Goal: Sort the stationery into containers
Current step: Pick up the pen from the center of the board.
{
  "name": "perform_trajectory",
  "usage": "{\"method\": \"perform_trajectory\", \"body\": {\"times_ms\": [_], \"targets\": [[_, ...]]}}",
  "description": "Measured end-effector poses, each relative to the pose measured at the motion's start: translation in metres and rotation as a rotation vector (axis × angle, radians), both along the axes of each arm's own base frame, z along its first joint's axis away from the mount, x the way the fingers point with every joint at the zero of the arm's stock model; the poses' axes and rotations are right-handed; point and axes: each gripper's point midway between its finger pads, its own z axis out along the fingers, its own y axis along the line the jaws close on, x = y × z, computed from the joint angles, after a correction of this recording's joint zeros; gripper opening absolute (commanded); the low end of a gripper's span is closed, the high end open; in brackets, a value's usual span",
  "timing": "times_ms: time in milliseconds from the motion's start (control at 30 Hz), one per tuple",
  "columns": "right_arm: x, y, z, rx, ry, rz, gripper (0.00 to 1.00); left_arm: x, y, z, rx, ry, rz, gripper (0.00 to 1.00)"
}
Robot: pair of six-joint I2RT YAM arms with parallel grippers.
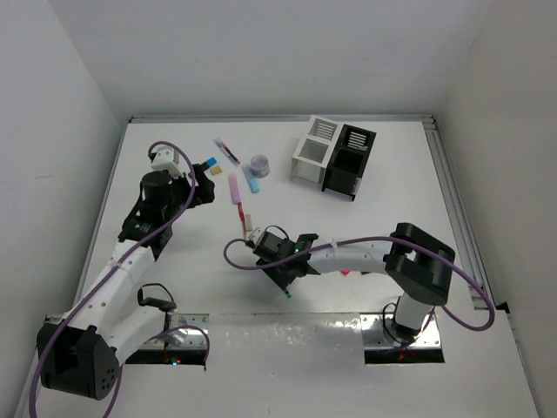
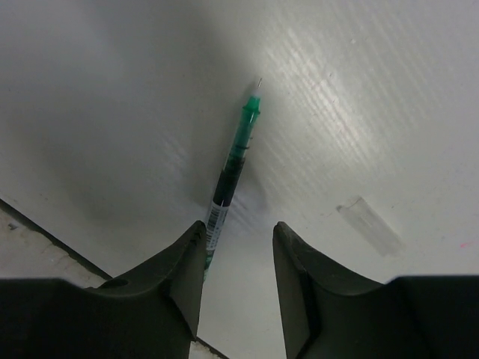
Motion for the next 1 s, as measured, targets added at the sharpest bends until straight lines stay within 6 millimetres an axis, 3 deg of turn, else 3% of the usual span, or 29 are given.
{"method": "perform_trajectory", "body": {"times_ms": [233, 433, 633, 767, 900, 1000], "targets": [[-0.027, -0.011, -0.016, -0.046, 0.012, -0.027, 0.38, -0.001, 0.002, 0.001, -0.004, -0.009, 0.007, 0.92], [-0.038, -0.013, -0.02, -0.003, 0.015, -0.074, 0.24, -0.005, -0.001, 0.007, -0.007, -0.028, -0.001, 0.91], [-0.037, -0.01, -0.02, 0.03, 0.011, -0.103, 0.0, -0.013, -0.003, 0.012, -0.01, -0.038, -0.013, 0.91], [-0.035, -0.008, -0.019, 0.04, -0.002, -0.108, 0.0, -0.016, -0.005, 0.014, -0.012, -0.041, -0.023, 0.86], [-0.03, -0.011, -0.015, 0.053, -0.024, -0.106, 0.0, -0.02, -0.014, 0.019, -0.026, -0.055, -0.082, 0.73], [-0.014, -0.006, 0.005, 0.118, -0.072, -0.125, 0.0, -0.026, -0.029, 0.024, -0.044, -0.065, -0.181, 0.7]]}}
